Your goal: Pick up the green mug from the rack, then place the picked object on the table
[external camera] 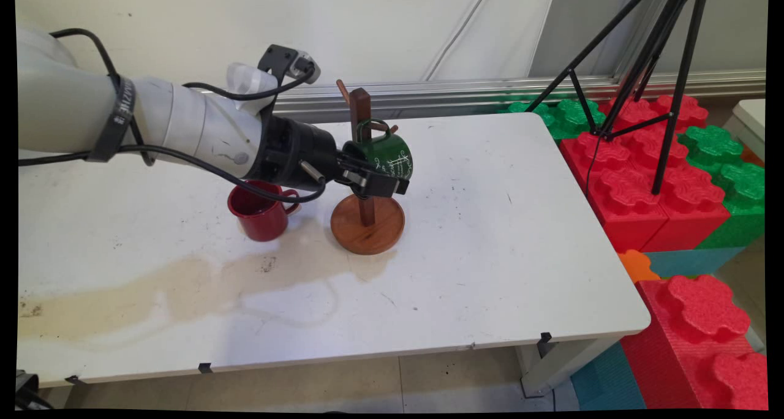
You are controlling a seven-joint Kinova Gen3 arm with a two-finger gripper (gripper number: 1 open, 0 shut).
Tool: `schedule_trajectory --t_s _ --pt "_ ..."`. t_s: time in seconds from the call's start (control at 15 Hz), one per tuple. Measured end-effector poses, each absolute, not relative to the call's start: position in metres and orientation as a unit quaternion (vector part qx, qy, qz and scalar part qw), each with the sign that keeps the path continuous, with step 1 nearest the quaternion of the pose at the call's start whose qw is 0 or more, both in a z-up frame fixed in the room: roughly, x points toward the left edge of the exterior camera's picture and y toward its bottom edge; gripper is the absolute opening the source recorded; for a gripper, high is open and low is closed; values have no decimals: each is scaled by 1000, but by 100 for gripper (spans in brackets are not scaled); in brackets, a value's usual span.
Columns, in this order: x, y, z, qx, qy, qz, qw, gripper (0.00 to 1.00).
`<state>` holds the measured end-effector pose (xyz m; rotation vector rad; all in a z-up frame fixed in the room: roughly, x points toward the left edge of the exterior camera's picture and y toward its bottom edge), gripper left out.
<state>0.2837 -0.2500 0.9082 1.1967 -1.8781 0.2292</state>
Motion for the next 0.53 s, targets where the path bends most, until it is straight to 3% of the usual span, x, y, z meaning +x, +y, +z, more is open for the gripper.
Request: schedule_trajectory --t_s 0.53 --pt "282 -246 908 488 -744 102 445 0"
